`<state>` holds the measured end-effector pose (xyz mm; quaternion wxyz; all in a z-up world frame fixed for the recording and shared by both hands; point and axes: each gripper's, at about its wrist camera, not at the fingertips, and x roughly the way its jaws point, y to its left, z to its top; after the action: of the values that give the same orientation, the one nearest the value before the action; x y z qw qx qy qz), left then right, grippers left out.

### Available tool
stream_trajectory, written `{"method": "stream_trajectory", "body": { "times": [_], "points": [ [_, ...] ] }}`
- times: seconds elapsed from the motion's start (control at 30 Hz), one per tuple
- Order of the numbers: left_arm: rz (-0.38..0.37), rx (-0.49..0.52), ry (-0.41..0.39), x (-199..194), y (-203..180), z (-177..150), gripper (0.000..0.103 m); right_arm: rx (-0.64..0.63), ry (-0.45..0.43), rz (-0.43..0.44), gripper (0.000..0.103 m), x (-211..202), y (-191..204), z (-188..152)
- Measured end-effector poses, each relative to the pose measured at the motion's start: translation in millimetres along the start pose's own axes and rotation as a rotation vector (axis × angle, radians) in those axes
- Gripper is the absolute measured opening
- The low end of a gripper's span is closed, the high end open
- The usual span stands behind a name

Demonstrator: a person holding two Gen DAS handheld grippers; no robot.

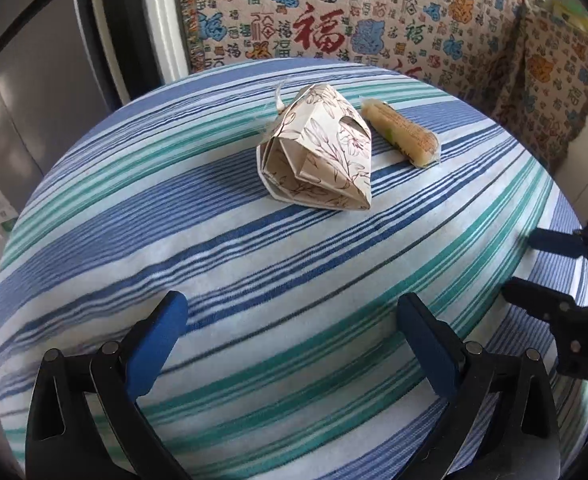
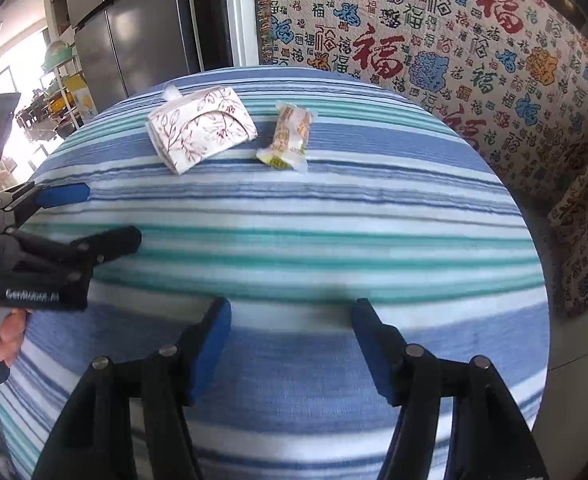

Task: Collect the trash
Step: 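Grasp the clear-wrapped pastry with the right gripper while the left grasps the white floral paper box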

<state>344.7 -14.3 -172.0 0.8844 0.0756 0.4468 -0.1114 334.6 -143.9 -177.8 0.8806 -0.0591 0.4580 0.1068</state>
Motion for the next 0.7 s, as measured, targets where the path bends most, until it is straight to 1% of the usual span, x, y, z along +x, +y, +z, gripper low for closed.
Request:
{"method": "stream_trajectory", "body": {
  "times": [0.1,0.17,0.33,0.5,0.6,0.63,0.67,0.7],
  "points": [
    [-0.051,0.064,0.0,8.8,11.1,11.2,0.103,-0.002,-0.007,0.001,0.068,11.7,1.8,16.4],
    [-0.066,0.079,0.001,10.6,14.2,13.9,0.103,-0.002,-0.016,0.0,0.068,16.5,2.8,23.6],
    [-0.065,0.088,0.002,11.2,11.9,14.7,0.103,-0.003,-0.018,0.002,0.068,34.5,1.5,49.4],
    [-0.064,0.088,0.002,11.5,11.0,15.4,0.103,0.017,0.005,-0.002,0.068,52.4,-1.1,77.3],
    [-0.064,0.089,0.002,11.6,11.1,15.6,0.103,0.015,-0.001,0.002,0.067,58.6,1.7,86.2],
    [-0.064,0.089,0.002,11.8,11.4,15.6,0.103,0.019,-0.007,-0.004,0.066,60.3,1.6,88.4],
    [-0.065,0.089,0.002,11.8,11.5,16.0,0.103,0.022,-0.015,-0.008,0.06,61.7,1.2,90.2],
    [-0.065,0.09,0.002,11.7,10.7,16.2,0.103,0.024,-0.028,-0.02,0.041,62.1,0.5,91.7]
  ]
}}
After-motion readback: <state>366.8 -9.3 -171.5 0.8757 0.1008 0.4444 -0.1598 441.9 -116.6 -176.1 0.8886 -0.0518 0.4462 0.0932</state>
